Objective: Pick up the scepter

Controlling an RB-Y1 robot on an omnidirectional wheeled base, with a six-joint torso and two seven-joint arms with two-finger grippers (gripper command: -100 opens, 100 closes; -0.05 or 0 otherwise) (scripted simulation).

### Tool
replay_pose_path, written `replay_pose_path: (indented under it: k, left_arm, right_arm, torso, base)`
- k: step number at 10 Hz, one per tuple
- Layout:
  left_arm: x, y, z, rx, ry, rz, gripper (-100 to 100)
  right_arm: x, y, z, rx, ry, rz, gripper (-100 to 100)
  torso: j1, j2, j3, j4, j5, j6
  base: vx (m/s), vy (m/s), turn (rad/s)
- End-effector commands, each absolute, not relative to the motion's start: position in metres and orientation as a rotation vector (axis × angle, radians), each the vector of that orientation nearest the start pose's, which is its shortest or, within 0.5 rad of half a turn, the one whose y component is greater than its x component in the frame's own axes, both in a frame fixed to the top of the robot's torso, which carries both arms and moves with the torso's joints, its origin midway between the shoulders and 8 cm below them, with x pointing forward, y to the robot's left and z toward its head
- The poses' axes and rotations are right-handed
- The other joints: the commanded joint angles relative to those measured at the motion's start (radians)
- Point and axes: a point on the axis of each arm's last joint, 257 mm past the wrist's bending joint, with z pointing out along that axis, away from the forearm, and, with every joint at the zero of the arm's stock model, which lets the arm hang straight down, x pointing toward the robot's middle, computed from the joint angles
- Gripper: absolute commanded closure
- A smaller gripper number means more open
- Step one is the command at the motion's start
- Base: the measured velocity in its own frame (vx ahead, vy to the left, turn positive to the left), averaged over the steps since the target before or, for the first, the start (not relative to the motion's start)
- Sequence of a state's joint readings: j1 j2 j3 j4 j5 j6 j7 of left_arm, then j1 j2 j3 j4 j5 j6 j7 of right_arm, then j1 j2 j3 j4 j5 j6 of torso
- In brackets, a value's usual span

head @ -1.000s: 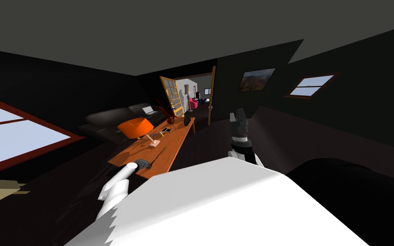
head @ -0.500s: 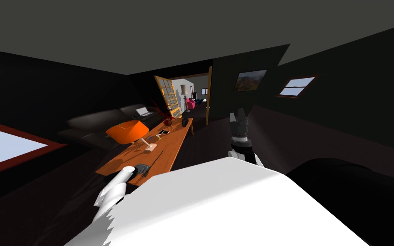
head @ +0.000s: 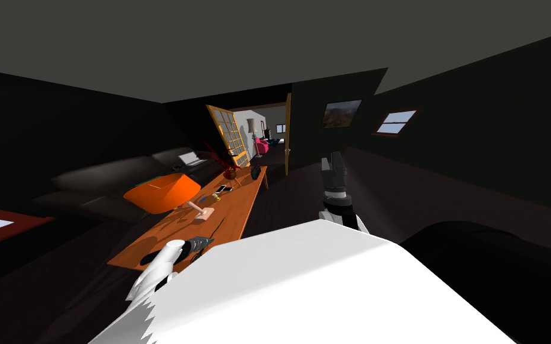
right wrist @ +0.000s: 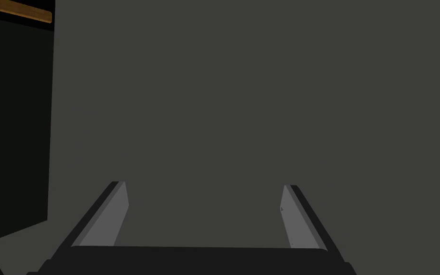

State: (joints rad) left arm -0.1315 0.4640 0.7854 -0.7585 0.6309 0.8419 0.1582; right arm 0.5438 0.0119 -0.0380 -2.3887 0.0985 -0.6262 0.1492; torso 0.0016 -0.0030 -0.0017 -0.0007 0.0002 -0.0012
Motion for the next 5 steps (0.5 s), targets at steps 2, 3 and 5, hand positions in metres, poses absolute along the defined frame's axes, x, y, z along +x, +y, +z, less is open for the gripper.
replay_pose_path:
  k: [2,3,5]
  left_arm:
    - [0.286,0.5651,-0.5137,-2.94,0.363,-0.64,-100]
    - [0.2901,0.5702,-0.5103,-2.914,0.378,-0.642,-100]
    - [0.2946,0.5687,-0.5113,-2.914,0.354,-0.637,-100]
  right_arm:
    - [0.295,-0.27,0.0784,0.39,0.557,1.085,0]
    - [0.295,-0.27,0.0784,0.39,0.557,1.085,0]
    - [0.295,-0.27,0.0784,0.39,0.556,1.085,0]
  torso:
    - [0.0,0.0,0.0,0.0,0.0,0.0]
    - [0.001,-0.001,0.0,0.0,0.0,0.0]
    - [-0.002,0.002,0.001,0.0,0.0,0.0]
  base:
    - [0.056,0.043,-0.161]
    - [0.029,0.034,-0.026]
    - [-0.013,0.026,-0.049]
